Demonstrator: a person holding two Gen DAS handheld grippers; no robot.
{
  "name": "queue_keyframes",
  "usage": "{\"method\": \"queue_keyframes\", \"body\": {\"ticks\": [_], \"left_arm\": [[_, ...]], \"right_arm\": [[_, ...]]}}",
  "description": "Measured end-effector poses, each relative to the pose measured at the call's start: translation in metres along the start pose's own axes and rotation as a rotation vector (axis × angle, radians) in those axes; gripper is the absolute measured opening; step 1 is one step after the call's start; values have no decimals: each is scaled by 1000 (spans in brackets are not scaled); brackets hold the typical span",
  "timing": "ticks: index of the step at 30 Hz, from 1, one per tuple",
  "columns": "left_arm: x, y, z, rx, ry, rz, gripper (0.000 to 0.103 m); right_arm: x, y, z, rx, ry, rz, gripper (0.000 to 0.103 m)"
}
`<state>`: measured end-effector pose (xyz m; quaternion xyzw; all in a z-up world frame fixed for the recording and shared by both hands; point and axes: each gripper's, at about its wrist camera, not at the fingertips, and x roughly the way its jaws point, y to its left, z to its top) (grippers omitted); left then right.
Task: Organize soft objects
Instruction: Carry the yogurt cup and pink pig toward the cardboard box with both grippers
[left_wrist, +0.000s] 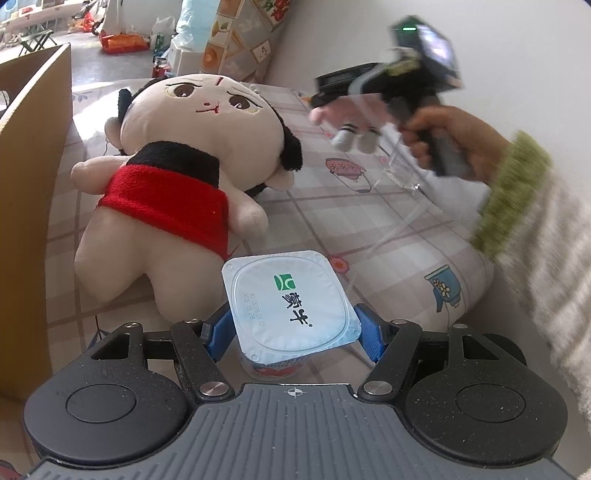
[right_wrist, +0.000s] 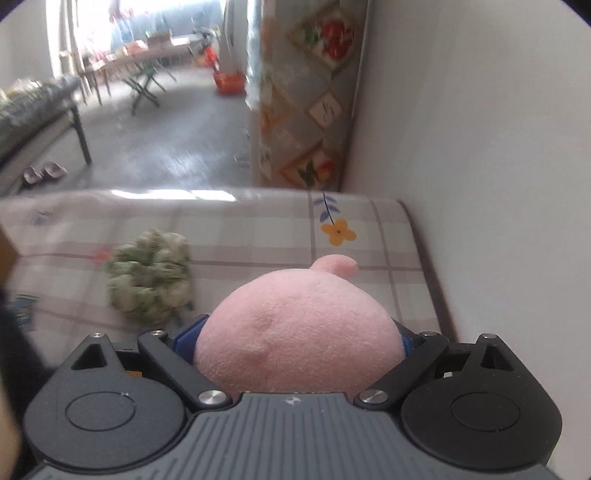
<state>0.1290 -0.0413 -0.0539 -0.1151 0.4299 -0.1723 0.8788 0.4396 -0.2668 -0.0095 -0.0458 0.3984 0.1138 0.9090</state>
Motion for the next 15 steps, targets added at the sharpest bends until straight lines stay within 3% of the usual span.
{"method": "queue_keyframes", "body": {"ticks": [11, 15], "left_arm": [[-4, 4, -3, -11, -30, -5, 66], [-17, 4, -6, -21, -56, -32, 66]], "right_arm": [[-148, -13, -77, 73, -233, 267, 96], [-189, -3, -107, 113, -261, 370, 96]]}}
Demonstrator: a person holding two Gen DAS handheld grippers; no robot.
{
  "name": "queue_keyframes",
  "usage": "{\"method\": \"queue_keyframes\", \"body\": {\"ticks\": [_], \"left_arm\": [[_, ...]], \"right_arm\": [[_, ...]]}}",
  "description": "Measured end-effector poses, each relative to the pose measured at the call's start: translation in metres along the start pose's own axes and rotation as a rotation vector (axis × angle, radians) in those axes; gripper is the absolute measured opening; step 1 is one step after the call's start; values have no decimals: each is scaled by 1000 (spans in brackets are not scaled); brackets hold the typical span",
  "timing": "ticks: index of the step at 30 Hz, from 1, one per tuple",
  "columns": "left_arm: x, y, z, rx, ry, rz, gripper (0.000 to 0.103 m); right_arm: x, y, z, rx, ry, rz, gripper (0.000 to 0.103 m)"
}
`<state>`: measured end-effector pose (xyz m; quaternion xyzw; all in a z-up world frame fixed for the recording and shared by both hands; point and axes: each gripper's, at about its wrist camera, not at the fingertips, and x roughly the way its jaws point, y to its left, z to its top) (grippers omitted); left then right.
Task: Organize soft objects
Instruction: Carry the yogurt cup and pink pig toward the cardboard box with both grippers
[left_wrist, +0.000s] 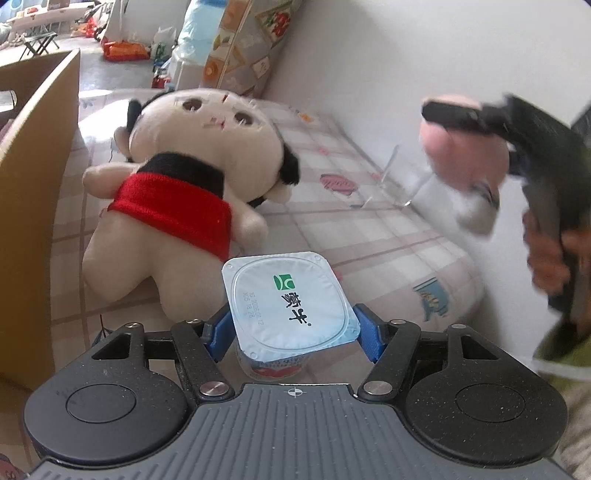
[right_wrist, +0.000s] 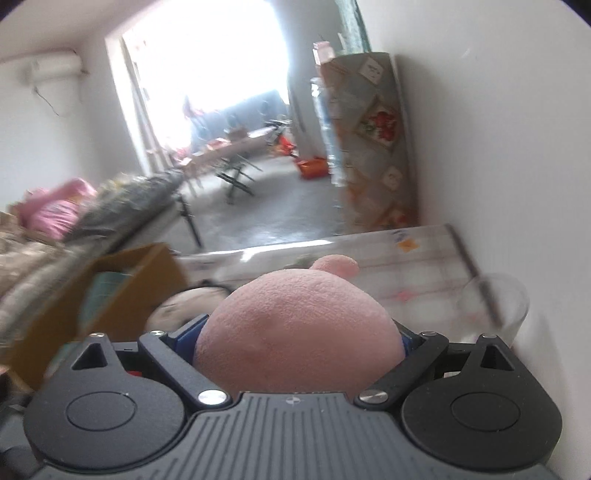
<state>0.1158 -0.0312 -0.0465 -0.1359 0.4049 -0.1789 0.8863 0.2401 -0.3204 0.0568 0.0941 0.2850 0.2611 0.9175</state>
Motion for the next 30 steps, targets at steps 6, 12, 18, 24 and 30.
{"method": "queue_keyframes", "body": {"ticks": [6, 12, 18, 24, 30], "left_arm": [[-39, -6, 1, -3, -53, -39, 66], [-106, 0, 7, -23, -145, -61, 66], [-184, 32, 20, -75, -305, 83, 65], [-205, 86, 52, -179, -339, 251, 64], [-132, 151, 90, -329, -161, 295, 62]], "right_arm": [[-35, 41, -7, -3, -51, 142, 96], [-49, 86, 14, -56, -111, 305, 96], [-49, 127, 28, -89, -203, 452, 96], [-5, 149, 31, -17, -176, 557, 96], [35, 151, 22, 16, -120, 574, 96]]}}
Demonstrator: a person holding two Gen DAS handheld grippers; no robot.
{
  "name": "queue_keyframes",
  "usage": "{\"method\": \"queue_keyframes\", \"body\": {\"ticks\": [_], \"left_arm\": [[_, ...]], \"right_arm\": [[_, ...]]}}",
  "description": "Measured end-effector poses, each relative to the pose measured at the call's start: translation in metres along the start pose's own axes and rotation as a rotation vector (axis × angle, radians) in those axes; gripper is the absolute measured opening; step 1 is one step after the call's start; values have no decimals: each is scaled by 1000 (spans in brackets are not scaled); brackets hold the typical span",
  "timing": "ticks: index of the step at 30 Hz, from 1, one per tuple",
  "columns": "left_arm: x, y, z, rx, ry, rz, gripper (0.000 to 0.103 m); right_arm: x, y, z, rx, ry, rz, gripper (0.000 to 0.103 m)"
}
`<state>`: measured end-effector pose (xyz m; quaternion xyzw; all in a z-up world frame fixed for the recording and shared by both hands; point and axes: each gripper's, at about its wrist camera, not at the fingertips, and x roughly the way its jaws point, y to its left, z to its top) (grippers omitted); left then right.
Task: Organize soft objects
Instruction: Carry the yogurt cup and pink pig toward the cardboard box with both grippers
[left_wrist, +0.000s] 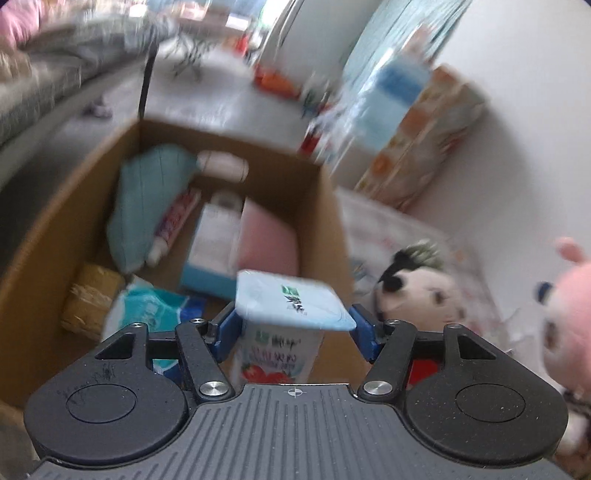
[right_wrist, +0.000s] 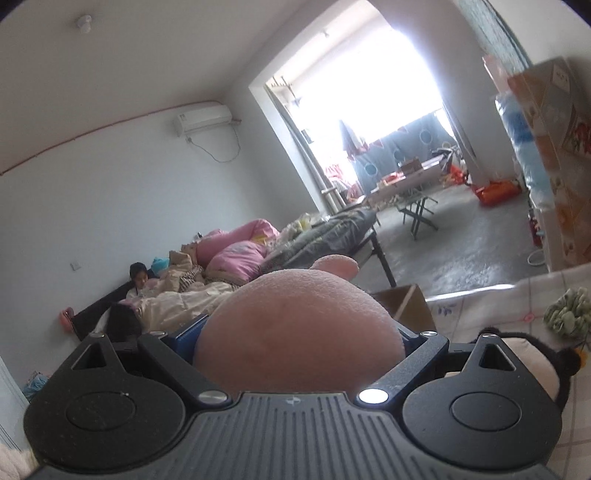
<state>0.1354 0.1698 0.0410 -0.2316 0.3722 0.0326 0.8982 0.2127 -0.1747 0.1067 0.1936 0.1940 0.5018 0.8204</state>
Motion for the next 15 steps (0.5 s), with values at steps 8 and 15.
{"method": "queue_keyframes", "body": {"ticks": [8, 15], "left_arm": [[76, 9, 20, -29, 114, 62, 62], [110, 31, 14, -201, 215, 8, 70]], "right_arm": [[6, -38, -10, 35, 16, -43, 97], [10, -65, -25, 84, 43, -66, 97]]}}
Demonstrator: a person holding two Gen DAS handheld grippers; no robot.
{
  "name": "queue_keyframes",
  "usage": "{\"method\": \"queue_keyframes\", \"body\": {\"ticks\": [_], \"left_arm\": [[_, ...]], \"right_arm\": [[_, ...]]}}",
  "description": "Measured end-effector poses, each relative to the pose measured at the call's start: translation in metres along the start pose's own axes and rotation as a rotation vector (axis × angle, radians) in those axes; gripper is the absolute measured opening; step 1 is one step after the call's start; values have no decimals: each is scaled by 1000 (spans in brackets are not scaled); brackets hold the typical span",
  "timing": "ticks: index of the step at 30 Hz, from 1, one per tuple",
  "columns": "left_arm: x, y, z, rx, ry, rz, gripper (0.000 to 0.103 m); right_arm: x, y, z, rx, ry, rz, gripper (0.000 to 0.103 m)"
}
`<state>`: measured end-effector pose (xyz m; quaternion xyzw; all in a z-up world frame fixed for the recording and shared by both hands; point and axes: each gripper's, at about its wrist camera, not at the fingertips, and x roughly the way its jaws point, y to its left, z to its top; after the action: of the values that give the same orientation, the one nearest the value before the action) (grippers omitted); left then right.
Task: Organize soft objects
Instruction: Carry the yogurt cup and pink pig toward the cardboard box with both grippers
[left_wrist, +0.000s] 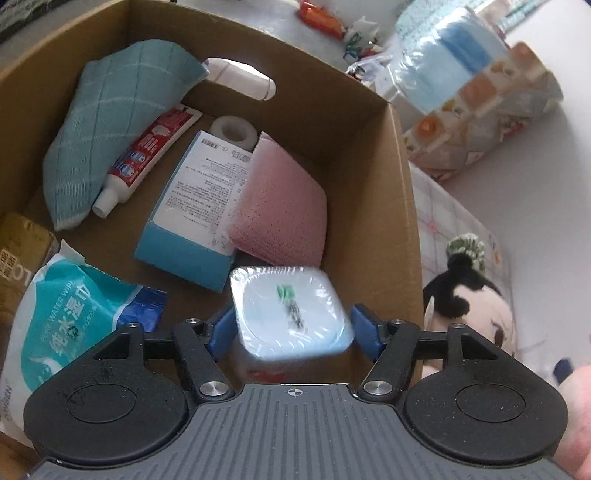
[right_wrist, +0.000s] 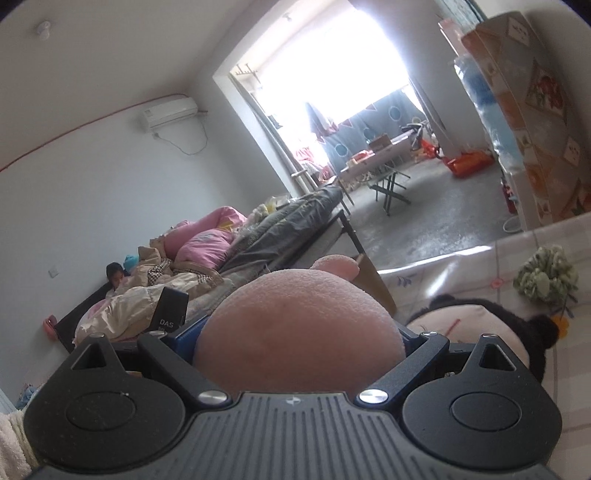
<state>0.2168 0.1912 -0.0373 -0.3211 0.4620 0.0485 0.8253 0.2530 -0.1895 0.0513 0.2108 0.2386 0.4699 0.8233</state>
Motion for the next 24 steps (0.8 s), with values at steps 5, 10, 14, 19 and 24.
{"method": "queue_keyframes", "body": {"ticks": [5, 10, 14, 19, 24], "left_arm": [[-31, -3, -1, 19, -100, -33, 78], [-72, -10, -13, 49, -187, -74, 80], [-114, -6, -34, 58, -275, -116, 87], [-164, 13, -70, 49, -453, -61, 90], [-186, 42, -98, 21, -552, -18, 90]], "right_arm": [[-6, 3, 1, -5, 0, 4, 97], [-9, 23, 4, -32, 5, 22, 97], [-5, 51, 11, -49, 22, 94, 97], [29, 93, 17, -44, 121, 235, 97], [103, 128, 1, -138, 311, 181, 97]]}}
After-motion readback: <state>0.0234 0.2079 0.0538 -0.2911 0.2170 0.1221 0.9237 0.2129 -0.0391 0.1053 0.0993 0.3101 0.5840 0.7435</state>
